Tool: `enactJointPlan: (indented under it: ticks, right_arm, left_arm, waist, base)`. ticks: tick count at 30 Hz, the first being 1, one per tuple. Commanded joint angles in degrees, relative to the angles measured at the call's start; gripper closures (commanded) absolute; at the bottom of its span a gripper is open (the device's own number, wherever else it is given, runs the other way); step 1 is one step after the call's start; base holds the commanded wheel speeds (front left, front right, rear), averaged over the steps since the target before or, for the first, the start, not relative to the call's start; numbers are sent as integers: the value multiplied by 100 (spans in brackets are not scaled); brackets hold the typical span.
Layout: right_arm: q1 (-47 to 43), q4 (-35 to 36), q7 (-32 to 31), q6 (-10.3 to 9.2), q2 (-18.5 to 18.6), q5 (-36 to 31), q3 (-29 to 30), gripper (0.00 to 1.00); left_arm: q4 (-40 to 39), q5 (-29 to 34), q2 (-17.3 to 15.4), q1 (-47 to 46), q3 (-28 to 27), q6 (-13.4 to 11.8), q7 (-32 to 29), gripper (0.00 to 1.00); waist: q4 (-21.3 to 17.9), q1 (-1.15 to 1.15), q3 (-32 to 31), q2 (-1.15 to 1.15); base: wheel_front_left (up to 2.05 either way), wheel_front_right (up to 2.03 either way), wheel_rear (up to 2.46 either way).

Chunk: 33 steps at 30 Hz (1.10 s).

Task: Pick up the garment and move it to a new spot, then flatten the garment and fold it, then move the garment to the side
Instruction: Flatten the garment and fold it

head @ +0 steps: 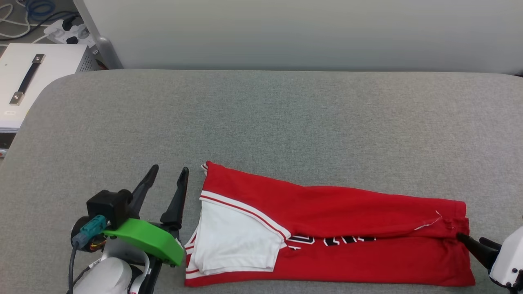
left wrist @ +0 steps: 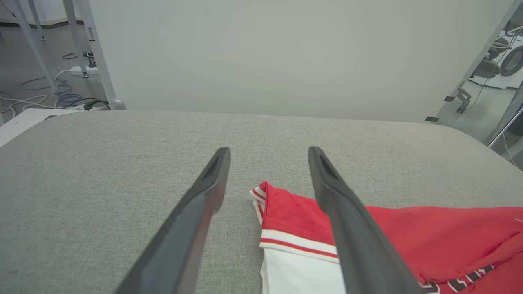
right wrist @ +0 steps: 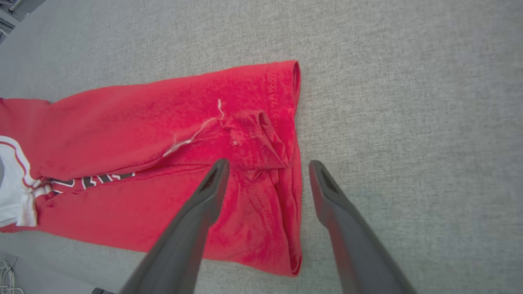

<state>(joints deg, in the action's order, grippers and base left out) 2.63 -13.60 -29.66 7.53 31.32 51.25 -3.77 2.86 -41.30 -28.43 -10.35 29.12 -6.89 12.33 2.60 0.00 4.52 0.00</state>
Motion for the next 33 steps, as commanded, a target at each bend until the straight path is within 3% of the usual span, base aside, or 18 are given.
enactJointPlan:
  ticks: [1,7,16,26,33]
  right_arm:
    - [-61,-44,-107,-4,-120,-93,133,0]
    - [-23,-128,-564,-4,-648,-367,770,0]
    - [115,-273,-1052,-4,-1131,-883,1387,0]
    - [163,-279,-1217,-4,-1477,-991,1360,0]
    - [189,-232,-1192,-4,-1588,-947,1120,0]
  left_arm:
    - [50,170,72,92,-105,-36,149,0]
    - [-377,1341,634,198,-1018,44,263,0]
    - [-1306,3131,1503,654,-2202,703,265,0]
    - [-944,3448,2096,943,-2757,1301,266,0]
    - [-703,3449,2235,873,-2791,1417,266,0]
  waist:
    - [24,0,27,0]
    - [115,0,174,0]
    - [192,0,376,0]
    - [219,0,508,0]
    - [250,0,528,0]
  base:
    - [0,0,0]
    - [0,0,0]
    - [0,0,0]
    - [0,0,0]
    - [0,0,0]
